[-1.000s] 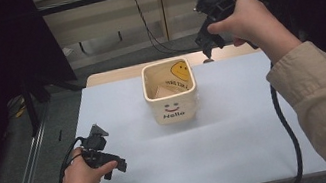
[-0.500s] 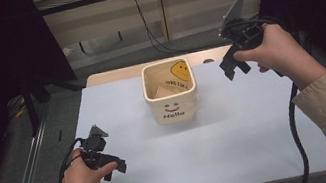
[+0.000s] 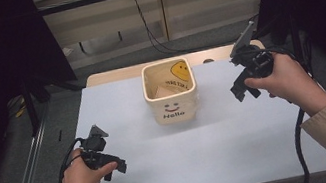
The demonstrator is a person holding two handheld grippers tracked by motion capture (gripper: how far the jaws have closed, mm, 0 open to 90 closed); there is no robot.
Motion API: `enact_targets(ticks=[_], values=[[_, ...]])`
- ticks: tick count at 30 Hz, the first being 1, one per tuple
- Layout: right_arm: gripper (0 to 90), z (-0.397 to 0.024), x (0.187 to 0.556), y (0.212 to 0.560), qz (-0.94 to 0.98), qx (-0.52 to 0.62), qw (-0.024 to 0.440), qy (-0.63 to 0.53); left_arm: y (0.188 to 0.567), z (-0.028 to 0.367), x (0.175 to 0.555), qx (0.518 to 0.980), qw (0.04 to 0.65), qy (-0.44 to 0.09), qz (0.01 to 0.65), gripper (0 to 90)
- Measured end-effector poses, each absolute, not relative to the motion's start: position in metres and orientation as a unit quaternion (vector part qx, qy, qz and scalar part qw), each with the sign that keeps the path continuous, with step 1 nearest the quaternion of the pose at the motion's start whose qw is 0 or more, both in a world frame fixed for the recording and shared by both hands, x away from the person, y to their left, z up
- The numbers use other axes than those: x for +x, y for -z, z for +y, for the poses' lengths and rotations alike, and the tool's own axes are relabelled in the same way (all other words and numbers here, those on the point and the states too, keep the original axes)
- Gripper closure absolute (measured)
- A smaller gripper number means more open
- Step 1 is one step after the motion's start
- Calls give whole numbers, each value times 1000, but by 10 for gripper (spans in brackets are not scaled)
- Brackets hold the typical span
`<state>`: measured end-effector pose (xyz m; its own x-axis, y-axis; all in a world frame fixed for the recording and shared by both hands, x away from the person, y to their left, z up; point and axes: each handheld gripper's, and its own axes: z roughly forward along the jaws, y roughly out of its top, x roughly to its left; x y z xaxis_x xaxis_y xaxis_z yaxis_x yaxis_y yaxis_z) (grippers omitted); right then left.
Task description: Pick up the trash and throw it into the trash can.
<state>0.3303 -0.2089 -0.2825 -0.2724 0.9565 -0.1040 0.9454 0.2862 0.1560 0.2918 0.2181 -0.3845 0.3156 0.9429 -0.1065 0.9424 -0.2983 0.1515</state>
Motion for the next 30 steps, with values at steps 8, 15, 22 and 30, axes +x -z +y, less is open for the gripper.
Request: enact_targets(ticks=[8, 15, 22, 30], values=[[94, -226, 316, 310, 789, 608, 87, -18, 383, 218, 293, 809, 90, -6, 581, 94], [95, -240, 305, 331, 785, 615, 77, -28, 384, 217, 293, 809, 89, -3, 581, 94], [95, -254, 295, 349, 769, 636, 70, -17, 384, 216, 293, 807, 89, -5, 584, 94], [96, -271, 284, 376, 756, 652, 44, -13, 386, 214, 294, 808, 84, 0, 584, 94]])
